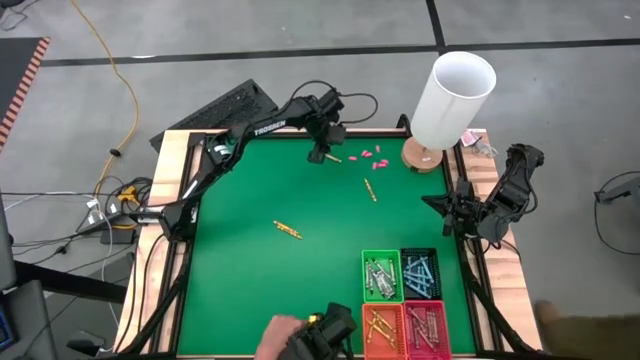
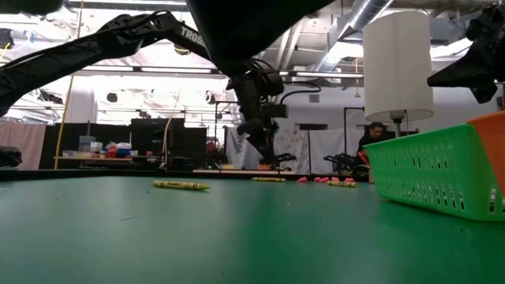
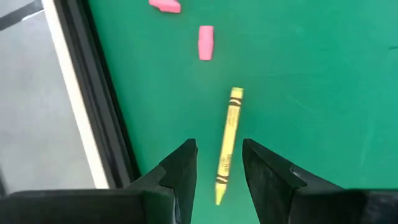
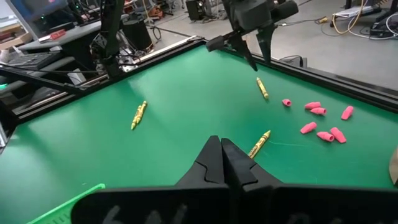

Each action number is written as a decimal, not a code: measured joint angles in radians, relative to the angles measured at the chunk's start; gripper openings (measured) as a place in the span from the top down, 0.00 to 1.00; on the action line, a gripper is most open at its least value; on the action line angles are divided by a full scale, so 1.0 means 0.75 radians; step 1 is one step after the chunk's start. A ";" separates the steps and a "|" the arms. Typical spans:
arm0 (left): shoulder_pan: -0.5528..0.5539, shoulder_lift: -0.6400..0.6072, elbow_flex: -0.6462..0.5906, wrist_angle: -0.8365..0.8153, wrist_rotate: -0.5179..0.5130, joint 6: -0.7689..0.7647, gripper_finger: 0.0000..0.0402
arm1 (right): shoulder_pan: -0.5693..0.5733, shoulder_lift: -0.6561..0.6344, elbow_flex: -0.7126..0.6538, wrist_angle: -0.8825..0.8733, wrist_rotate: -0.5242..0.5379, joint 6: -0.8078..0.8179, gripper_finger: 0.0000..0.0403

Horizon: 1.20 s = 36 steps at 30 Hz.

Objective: Sort crayons
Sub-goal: Put the light green crayon into the orange bin

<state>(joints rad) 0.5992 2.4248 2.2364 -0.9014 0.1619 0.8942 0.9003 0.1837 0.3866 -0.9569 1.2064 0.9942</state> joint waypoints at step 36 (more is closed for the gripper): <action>0.011 0.131 0.006 0.001 0.023 0.008 0.71 | 0.000 0.001 0.000 0.000 0.012 0.001 1.00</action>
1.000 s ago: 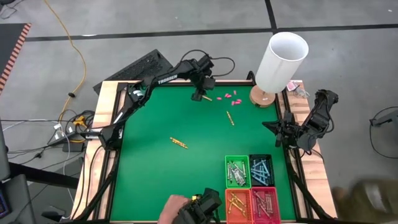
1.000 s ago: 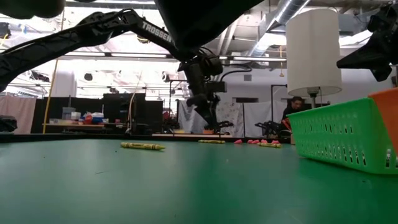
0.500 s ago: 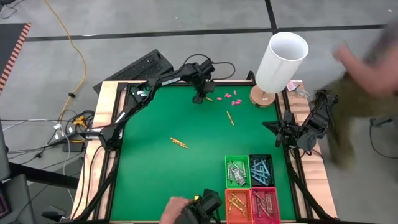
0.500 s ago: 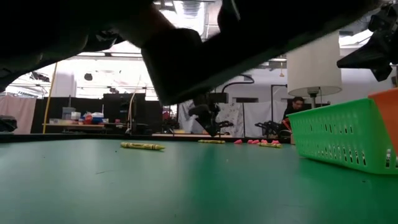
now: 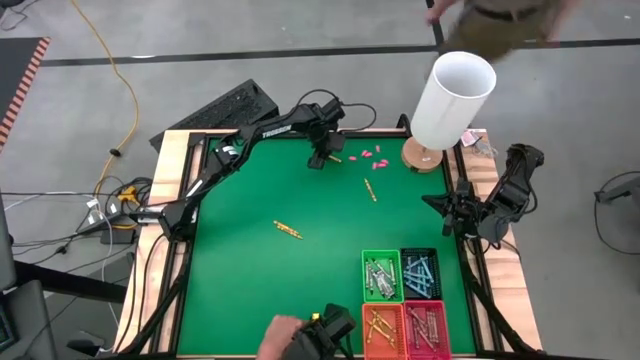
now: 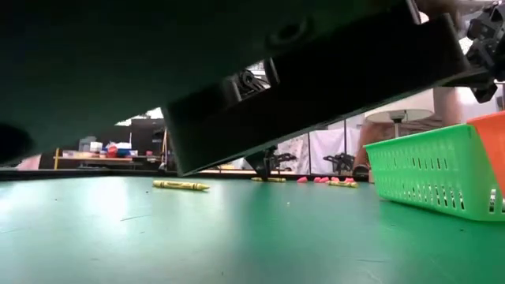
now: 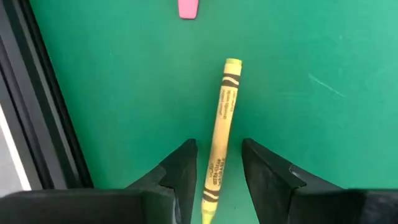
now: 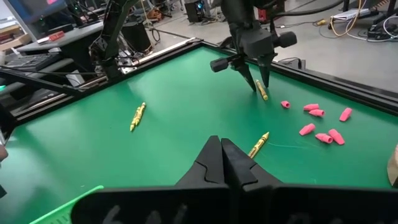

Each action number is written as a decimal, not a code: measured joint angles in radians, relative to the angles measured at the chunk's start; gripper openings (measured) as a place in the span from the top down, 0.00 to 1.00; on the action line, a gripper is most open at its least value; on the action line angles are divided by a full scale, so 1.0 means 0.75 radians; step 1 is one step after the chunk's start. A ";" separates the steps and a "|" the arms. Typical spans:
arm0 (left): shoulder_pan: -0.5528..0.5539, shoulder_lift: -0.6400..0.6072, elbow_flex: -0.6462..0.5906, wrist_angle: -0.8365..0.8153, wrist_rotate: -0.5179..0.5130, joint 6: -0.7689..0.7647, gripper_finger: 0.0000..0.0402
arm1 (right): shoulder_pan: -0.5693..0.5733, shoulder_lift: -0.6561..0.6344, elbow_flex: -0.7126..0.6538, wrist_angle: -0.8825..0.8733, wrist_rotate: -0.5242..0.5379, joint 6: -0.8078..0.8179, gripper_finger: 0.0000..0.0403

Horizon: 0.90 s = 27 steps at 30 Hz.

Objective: Sort crayons
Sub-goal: Put the light green crayon into the orange bin

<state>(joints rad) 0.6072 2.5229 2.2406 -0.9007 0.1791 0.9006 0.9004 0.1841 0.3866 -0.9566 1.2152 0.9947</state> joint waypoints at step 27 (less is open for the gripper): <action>-0.032 -0.002 0.153 -0.095 -0.177 -0.315 1.00 | 0.000 0.000 0.000 0.004 0.005 0.004 1.00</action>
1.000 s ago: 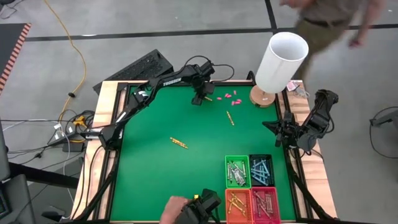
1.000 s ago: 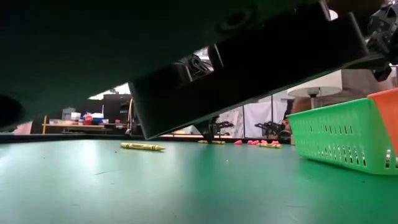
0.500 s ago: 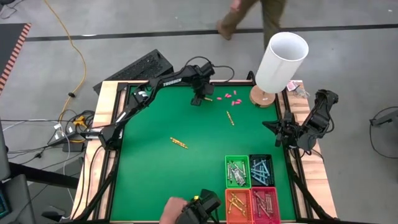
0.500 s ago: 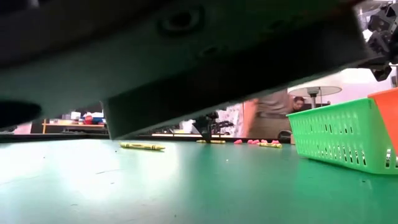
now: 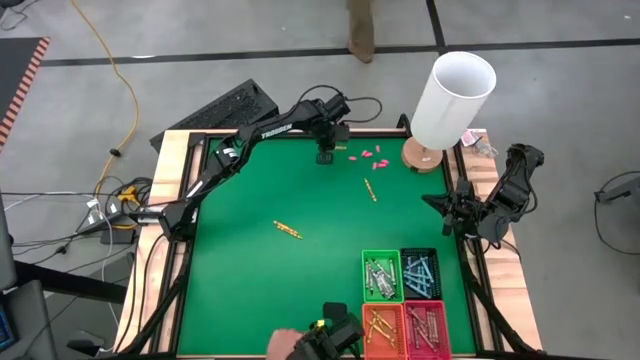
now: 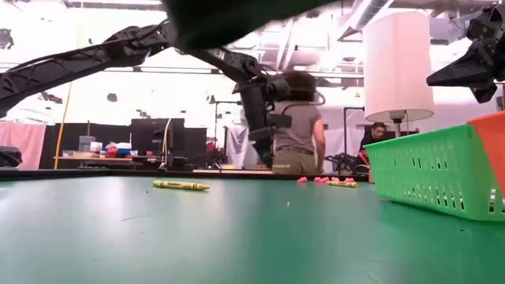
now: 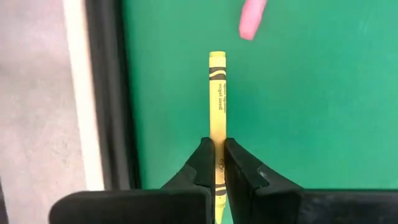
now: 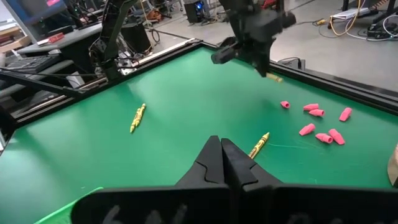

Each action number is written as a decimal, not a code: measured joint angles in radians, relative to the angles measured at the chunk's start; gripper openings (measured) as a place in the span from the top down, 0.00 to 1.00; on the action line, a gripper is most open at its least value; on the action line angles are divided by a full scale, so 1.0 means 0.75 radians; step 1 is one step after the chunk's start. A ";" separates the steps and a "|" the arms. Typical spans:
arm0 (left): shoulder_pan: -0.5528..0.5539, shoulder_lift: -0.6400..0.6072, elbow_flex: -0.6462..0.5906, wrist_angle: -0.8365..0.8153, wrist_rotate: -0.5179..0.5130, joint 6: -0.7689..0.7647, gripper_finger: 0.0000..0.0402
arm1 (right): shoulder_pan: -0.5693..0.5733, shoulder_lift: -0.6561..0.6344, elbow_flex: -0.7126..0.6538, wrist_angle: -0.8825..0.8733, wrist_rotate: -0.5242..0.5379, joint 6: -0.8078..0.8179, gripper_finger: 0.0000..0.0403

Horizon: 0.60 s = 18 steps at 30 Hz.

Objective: Sort crayons
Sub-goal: Put the light green crayon into the orange bin

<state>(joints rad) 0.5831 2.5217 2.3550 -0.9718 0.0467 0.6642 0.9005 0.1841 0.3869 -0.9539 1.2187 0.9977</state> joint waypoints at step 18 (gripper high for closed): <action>-0.317 -0.275 -0.012 -0.011 0.032 -0.352 1.00 | 0.000 0.000 0.000 -0.004 -0.009 0.010 1.00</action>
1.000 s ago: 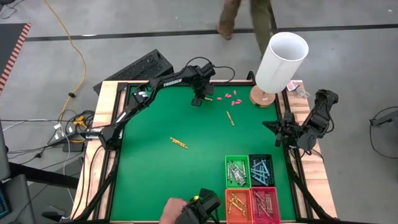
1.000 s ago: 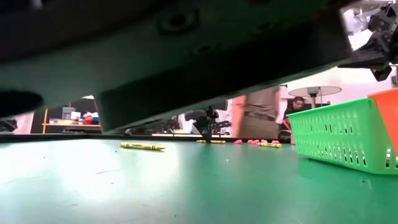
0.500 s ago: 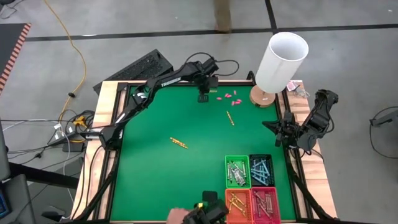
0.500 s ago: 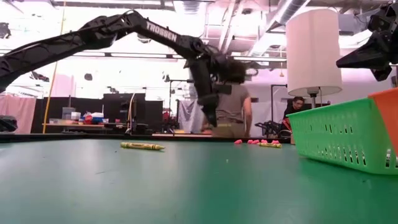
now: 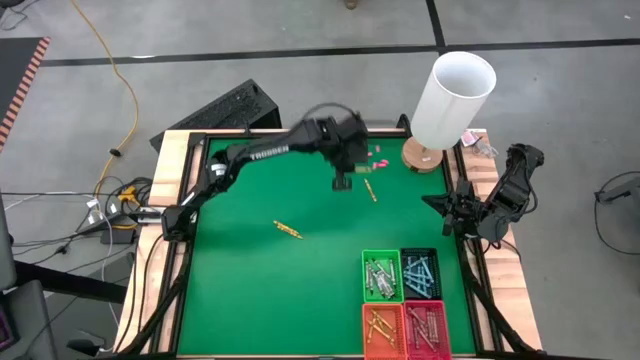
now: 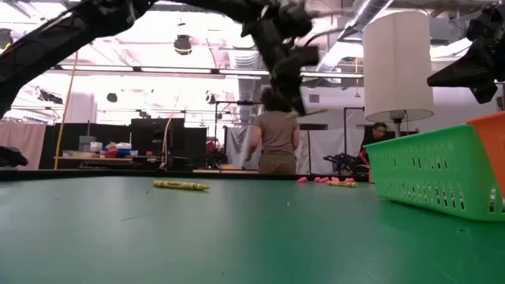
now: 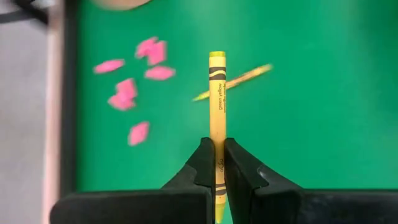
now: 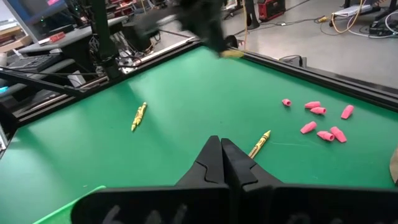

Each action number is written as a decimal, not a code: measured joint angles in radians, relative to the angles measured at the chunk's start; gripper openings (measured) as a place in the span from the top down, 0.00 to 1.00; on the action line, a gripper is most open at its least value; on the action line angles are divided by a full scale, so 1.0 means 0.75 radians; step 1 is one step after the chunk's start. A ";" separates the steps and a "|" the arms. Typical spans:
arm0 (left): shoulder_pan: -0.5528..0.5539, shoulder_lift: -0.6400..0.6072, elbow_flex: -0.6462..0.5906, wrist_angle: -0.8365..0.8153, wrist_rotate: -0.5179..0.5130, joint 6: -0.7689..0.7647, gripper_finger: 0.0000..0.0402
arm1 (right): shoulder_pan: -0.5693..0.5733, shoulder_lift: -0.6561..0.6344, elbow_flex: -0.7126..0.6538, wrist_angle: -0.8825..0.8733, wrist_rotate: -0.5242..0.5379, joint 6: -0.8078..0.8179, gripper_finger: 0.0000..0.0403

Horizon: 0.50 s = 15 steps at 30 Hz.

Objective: Sort crayons
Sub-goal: Put the light green crayon into the orange bin

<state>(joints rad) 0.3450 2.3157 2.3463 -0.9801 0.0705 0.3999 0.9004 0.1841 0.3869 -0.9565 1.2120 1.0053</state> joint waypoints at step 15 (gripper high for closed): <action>-0.686 -0.004 -0.002 0.246 0.032 -0.032 1.00 | 0.000 0.000 0.000 -0.005 -0.009 0.013 1.00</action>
<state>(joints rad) -0.1697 2.3127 2.3451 -0.7957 0.0943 0.3762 0.9005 0.1841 0.3866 -0.9600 1.2053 1.0153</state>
